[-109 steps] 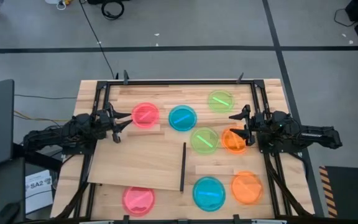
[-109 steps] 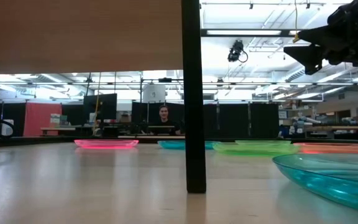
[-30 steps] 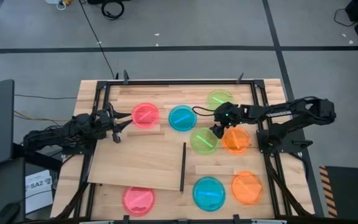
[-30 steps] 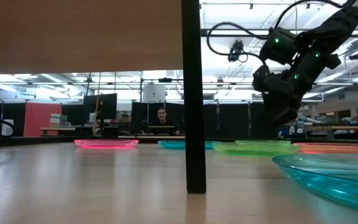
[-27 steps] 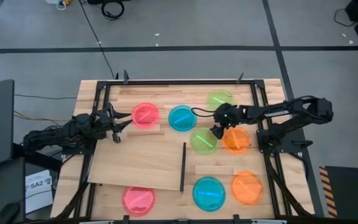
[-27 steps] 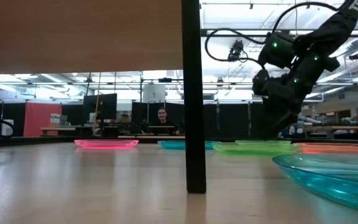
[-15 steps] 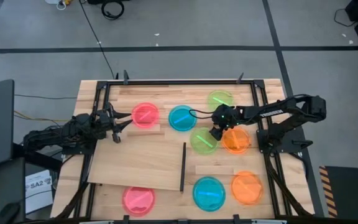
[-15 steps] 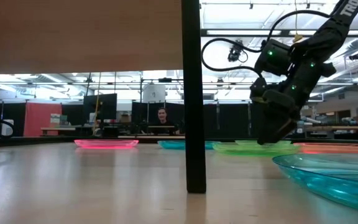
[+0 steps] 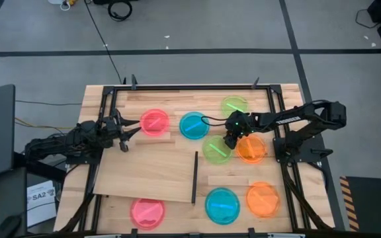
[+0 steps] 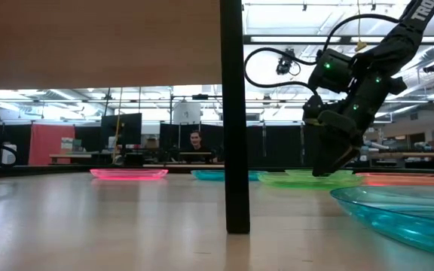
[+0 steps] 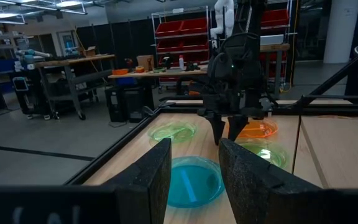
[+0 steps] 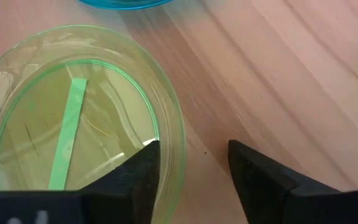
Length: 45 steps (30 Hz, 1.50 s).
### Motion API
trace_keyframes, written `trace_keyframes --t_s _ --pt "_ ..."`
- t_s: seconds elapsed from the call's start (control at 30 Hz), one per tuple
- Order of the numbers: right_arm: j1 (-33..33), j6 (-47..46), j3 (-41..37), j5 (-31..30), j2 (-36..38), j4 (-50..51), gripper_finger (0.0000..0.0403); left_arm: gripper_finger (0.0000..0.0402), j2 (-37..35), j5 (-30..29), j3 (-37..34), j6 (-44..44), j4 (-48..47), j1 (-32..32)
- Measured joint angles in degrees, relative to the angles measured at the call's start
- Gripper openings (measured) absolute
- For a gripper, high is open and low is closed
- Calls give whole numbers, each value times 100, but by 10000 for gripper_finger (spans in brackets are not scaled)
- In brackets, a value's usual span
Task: Place and stack plates onto a shelf
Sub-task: Put the bottom green plate on the shelf
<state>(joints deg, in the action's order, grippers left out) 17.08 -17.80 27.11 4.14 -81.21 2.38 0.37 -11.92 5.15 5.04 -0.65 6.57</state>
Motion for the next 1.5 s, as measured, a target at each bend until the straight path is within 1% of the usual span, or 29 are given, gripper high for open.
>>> trace_keyframes --t_s 0.17,0.37,0.93,1.33,1.5 --pt "0 -2 -7 67 -7 -20 147 142 -1 0 0 0 -2 0" --pt "-2 -4 -11 309 -9 -15 119 142 2 0 0 0 0 0" --pt "-2 -7 -13 313 -11 -1 72 142 0 0 0 0 1 0" --pt "-2 -7 -13 296 -11 -3 66 142 2 0 0 -1 1 1" --pt "-7 -14 -15 186 -9 -2 44 142 1 0 0 0 -2 0"
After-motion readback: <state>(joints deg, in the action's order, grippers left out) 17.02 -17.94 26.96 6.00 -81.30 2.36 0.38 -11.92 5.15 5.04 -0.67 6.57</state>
